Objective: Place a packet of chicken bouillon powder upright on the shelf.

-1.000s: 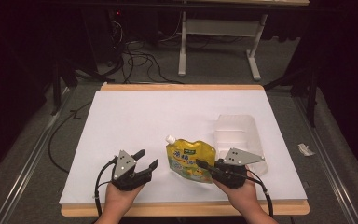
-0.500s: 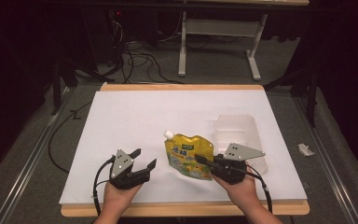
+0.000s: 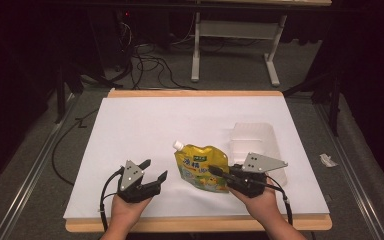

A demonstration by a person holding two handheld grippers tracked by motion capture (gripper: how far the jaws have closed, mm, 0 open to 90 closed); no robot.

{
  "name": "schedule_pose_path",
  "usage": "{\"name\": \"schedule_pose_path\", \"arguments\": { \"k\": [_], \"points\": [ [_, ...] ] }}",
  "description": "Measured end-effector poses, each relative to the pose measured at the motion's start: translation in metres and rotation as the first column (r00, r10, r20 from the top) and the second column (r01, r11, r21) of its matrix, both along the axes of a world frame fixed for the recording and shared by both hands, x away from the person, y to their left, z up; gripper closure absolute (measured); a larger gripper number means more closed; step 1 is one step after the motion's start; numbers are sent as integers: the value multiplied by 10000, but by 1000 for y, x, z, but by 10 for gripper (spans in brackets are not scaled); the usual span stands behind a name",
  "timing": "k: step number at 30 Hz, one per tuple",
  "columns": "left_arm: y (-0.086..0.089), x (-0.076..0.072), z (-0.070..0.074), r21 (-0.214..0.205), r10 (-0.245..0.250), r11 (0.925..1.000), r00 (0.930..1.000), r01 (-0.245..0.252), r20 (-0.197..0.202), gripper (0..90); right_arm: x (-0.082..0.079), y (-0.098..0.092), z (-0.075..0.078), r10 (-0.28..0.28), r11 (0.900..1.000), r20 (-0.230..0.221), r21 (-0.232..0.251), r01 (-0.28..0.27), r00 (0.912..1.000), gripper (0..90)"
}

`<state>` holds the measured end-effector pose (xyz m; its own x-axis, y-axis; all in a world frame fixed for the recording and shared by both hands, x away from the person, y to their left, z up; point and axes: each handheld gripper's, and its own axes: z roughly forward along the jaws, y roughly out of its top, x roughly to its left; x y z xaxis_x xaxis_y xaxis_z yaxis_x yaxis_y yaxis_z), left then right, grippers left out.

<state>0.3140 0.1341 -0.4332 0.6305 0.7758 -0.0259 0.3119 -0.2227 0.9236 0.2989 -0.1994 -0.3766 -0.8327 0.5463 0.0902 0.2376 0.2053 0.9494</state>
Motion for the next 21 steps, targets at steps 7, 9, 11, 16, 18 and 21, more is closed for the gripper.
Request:
{"name": "schedule_pose_path", "arguments": {
  "k": [7, 9, 11, 16, 18, 21],
  "points": [
    [2, 0, 0, -76, 85, 9999, 10000, -85, 50, 321, 0, -14, 8, 22, 9998, 218, 195, -26, 9998, 900],
    [2, 0, 0, -52, 76, 10000, 9999, -75, 67, 322, -1, -18, 11, -41, 9997, 264, 248, 35, 9996, 900],
    [2, 0, 0, -35, 30, 10000, 10000, -30, 72, 328, -1, -21, 14, -127, 9994, 278, 340, 118, 9995, 900],
    [0, -1, 0, 39, -71, 10000, 10000, 71, 63, 328, -2, -29, 23, -234, 9987, 471, 473, 212, 9986, 900],
    [0, -1, 0, 65, -84, 9999, 9999, 84, 99, 330, -3, -33, 26, -303, 9983, 521, 511, 276, 9982, 900],
    [0, -1, 1, 91, -89, 9999, 9999, 88, 133, 330, -3, -40, 31, -394, 9974, 621, 633, 355, 9973, 900]
  ]
}}
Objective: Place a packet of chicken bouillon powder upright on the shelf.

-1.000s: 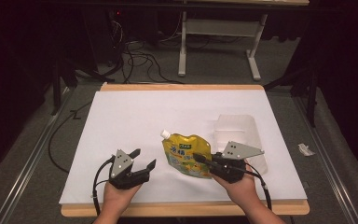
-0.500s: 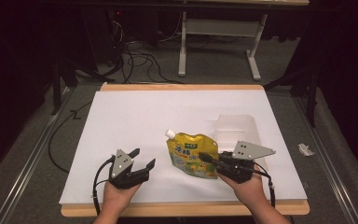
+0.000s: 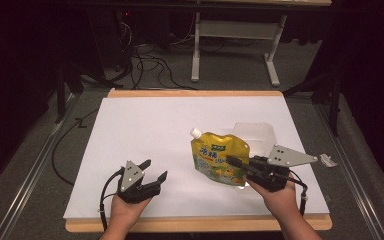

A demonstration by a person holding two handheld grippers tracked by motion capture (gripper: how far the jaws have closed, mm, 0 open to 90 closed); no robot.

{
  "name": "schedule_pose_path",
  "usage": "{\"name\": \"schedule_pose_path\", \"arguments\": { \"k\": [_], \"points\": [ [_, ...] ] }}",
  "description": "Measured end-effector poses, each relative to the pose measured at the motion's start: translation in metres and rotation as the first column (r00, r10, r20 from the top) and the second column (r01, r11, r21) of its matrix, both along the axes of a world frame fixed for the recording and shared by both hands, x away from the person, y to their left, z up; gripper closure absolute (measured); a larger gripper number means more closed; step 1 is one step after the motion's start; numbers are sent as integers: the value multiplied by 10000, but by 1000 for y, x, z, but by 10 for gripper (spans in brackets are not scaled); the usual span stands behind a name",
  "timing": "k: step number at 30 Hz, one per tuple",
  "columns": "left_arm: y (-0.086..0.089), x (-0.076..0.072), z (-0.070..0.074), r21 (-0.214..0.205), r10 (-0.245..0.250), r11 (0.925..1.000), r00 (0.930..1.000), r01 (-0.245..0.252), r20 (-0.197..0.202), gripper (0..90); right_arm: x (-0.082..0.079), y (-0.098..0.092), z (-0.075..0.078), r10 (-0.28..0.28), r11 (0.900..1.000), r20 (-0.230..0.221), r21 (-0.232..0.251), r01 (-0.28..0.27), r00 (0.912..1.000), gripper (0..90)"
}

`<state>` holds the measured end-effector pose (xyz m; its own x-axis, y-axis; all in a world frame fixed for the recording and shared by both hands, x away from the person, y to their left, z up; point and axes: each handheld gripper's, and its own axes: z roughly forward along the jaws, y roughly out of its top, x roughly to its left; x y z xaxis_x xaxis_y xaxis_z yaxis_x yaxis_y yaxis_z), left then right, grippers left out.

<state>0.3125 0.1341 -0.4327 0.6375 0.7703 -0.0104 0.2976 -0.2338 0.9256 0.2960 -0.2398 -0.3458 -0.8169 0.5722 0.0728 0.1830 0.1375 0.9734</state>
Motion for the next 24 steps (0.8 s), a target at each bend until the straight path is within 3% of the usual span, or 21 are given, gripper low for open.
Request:
{"name": "schedule_pose_path", "arguments": {
  "k": [11, 24],
  "points": [
    [1, 0, 0, -9, -90, 10000, 10000, 90, -9, 330, 3, -36, 11, -756, 9970, 205, 202, 752, 9969, 900],
    [0, 0, 0, 51, -239, 9997, 9997, 239, -22, 326, 8, -67, 10, -1572, 9871, 129, 319, 1567, 9875, 900]
  ]
}}
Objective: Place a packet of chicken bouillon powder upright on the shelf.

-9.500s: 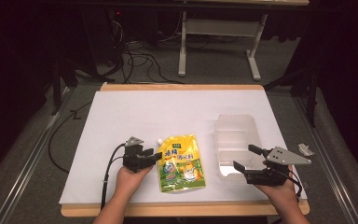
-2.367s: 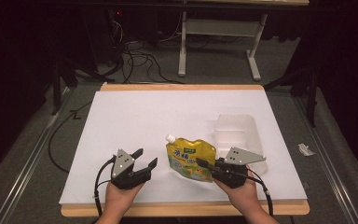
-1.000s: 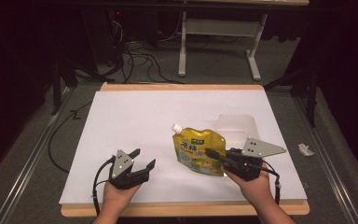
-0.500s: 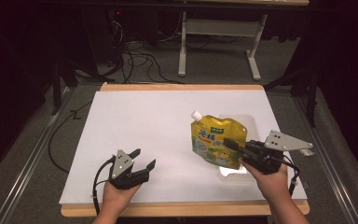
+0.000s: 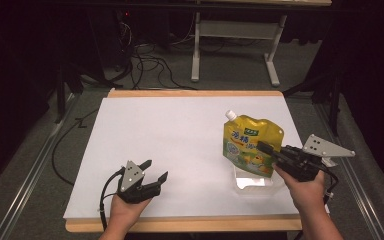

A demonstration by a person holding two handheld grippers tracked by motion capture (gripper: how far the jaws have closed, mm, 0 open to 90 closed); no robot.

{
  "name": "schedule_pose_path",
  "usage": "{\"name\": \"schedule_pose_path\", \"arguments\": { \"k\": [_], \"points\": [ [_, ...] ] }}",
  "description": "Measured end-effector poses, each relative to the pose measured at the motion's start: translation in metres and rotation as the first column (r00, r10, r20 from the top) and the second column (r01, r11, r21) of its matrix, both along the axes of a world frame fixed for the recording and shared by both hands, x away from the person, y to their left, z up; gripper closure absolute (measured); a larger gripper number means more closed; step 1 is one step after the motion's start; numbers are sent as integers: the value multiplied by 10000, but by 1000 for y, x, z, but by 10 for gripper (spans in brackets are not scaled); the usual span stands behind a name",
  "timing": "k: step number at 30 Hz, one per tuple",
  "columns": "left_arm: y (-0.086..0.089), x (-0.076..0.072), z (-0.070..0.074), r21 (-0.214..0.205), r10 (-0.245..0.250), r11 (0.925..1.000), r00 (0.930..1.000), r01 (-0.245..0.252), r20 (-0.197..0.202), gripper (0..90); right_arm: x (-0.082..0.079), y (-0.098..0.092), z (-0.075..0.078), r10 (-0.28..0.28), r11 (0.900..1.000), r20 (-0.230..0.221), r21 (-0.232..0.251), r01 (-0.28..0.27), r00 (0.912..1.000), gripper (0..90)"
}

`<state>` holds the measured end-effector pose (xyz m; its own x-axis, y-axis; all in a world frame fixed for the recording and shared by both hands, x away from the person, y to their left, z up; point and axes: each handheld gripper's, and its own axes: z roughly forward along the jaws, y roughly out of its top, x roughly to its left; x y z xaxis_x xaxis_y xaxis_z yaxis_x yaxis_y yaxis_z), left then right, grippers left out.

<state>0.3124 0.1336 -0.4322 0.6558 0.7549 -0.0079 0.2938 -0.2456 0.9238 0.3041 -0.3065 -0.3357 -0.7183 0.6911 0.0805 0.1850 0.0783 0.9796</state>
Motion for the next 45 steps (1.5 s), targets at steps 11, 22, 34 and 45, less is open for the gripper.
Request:
{"name": "schedule_pose_path", "arguments": {
  "k": [11, 22, 34, 45],
  "points": [
    [-1, 0, -1, 38, -73, 10000, 9999, 73, -72, 319, 3, -23, -4, -702, 9975, -184, 102, 704, 9974, 900],
    [1, 0, 0, 53, -107, 9999, 9999, 107, -46, 319, 6, -40, -6, -1160, 9931, -210, 115, 1163, 9930, 900],
    [-1, 0, -1, 109, -185, 9998, 9998, 186, -84, 319, 13, -38, -5, -1039, 9946, -229, -76, 1038, 9943, 900],
    [1, 1, -1, 58, -132, 9999, 9999, 132, -98, 320, 56, -37, -5, -337, 9993, -540, -179, 327, 9980, 900]
  ]
}}
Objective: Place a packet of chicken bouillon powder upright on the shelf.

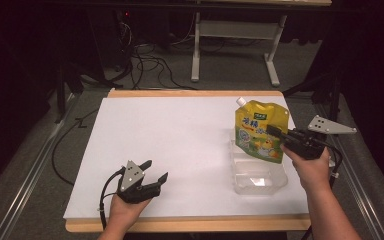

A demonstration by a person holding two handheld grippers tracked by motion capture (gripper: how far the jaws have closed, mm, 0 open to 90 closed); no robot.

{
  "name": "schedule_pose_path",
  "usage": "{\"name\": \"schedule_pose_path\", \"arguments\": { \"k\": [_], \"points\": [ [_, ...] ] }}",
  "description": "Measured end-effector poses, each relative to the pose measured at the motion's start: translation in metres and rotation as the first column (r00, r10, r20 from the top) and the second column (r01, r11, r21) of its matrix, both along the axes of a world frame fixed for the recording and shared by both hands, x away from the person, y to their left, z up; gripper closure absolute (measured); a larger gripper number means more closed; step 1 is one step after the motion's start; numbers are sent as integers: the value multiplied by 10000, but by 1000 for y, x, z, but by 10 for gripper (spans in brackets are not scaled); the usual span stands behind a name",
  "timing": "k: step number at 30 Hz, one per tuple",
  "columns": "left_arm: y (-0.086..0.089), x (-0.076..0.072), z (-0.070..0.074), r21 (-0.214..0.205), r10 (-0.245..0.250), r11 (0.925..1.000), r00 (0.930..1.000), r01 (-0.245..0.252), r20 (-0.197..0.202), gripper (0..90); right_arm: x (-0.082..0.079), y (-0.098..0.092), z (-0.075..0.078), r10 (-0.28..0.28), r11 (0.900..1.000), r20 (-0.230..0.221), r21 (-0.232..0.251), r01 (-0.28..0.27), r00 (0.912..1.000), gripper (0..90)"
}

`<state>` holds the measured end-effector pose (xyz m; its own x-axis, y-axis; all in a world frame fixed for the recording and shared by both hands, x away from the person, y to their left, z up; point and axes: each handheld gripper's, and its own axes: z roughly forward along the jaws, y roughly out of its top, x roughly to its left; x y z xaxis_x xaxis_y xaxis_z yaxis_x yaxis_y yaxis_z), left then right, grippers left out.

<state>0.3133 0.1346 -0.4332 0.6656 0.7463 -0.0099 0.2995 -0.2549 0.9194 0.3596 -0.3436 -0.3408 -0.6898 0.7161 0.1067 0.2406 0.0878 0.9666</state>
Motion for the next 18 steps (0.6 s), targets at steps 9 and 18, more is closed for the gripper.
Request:
{"name": "schedule_pose_path", "arguments": {
  "k": [9, 18],
  "points": [
    [-1, 0, -1, -1, 26, 10000, 10000, -26, -63, 320, 13, 3, -8, 204, 9998, -171, -44, -204, 9996, 900],
    [-2, 0, -2, 47, 28, 10000, 10000, -28, -84, 320, 22, 3, -14, 265, 9993, -324, -246, -273, 9991, 900]
  ]
}}
